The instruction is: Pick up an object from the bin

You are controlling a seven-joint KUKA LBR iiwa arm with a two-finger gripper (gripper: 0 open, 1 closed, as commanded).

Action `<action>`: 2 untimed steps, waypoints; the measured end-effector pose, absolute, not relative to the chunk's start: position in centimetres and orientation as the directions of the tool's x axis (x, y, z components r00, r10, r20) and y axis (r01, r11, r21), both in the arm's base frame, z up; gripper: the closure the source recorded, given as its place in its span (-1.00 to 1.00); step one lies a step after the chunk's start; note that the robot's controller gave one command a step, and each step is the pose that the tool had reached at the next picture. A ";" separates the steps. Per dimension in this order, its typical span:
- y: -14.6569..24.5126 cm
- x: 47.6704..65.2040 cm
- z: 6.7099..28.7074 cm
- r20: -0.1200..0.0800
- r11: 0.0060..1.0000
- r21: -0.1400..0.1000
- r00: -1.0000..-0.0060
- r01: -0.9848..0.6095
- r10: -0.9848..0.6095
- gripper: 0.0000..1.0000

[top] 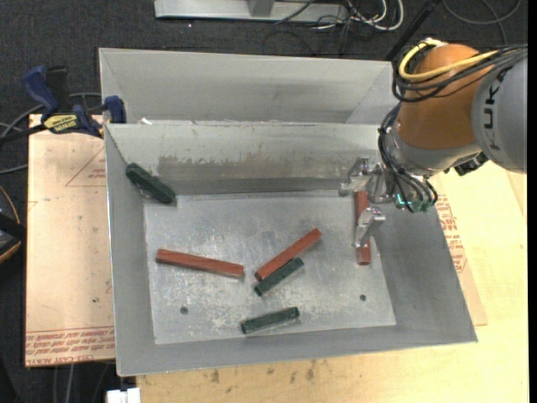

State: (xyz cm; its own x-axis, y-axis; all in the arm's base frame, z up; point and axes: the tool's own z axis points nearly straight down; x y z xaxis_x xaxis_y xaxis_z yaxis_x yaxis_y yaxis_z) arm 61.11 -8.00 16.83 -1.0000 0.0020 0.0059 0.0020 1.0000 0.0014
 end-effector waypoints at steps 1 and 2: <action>-8.0 61.3 17.3 -0.002 1.000 0.001 -1.000 0.000 0.000 -1.00; -2.5 61.8 12.4 -0.004 0.993 0.000 -0.993 -0.117 -0.117 -1.00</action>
Offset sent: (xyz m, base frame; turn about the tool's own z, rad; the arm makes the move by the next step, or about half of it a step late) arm 0.0104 0.1139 -0.0983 -0.2485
